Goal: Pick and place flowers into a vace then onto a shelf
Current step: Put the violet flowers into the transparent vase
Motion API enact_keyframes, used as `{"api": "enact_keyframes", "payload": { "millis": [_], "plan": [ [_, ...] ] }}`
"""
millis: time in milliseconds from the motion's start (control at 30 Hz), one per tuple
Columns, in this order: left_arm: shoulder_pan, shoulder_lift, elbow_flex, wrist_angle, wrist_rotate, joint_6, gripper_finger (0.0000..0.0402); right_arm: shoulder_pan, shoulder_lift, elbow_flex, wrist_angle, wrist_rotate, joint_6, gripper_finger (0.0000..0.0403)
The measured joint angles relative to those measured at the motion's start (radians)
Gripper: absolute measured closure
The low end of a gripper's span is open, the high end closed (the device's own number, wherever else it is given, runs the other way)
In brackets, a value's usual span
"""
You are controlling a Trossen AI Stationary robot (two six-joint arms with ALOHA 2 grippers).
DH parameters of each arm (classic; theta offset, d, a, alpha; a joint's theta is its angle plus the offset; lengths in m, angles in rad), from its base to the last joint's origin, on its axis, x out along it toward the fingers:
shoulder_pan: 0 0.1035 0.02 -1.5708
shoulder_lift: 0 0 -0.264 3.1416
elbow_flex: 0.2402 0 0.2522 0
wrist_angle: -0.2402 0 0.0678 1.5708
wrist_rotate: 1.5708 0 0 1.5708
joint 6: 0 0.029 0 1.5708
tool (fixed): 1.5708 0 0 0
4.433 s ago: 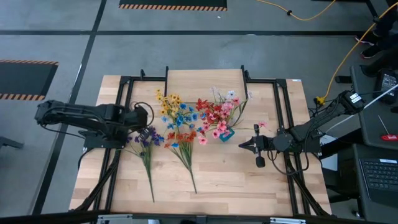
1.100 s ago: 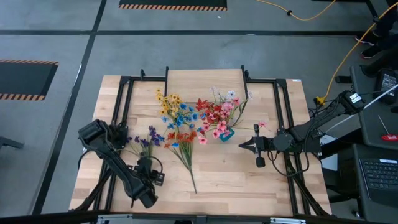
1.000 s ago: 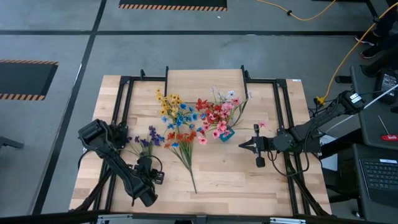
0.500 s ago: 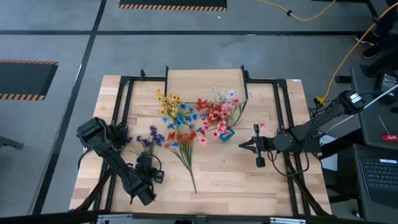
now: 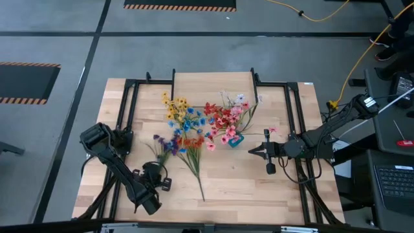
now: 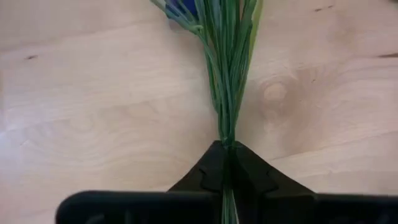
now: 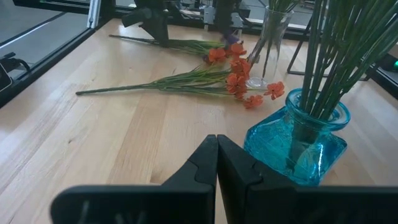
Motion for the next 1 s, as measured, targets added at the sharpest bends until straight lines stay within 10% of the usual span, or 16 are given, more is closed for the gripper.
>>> {"api": "enact_keyframes", "payload": {
  "millis": [833, 1000],
  "plan": [
    [-0.108, -0.209, 0.047, -0.053, -0.432, 0.033, 0.0395, 0.0, 0.0, 0.0, -0.002, 0.0, 0.023, 0.0389],
    [-0.133, -0.301, 0.047, 0.107, -0.421, 0.296, 0.0397, 0.0, 0.0, 0.0, -0.002, 0.0, 0.023, 0.0389]
  ]
}}
